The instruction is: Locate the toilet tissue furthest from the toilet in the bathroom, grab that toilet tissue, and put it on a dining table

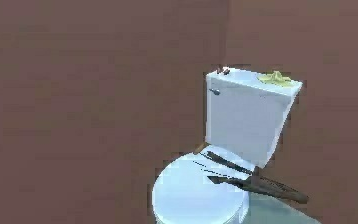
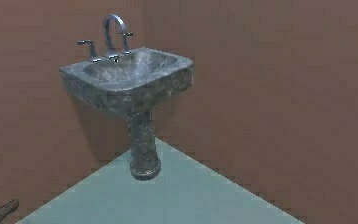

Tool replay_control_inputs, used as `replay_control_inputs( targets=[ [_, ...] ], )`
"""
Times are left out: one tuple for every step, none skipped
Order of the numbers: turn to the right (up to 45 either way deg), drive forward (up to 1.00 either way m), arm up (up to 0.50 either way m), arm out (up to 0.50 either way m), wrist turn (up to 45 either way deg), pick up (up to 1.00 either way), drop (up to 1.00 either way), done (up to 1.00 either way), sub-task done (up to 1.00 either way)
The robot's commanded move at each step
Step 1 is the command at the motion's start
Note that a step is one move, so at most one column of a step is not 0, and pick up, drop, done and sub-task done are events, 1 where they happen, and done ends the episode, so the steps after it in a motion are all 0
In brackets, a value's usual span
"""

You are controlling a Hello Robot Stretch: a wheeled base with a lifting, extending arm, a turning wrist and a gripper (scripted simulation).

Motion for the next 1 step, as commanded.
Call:
replay_control_inputs(
  targets=[
    [45.0, 0.0, 0.0, 0.0, 0.0, 0.0, 0.0, 0.0, 0.0]
  ],
)
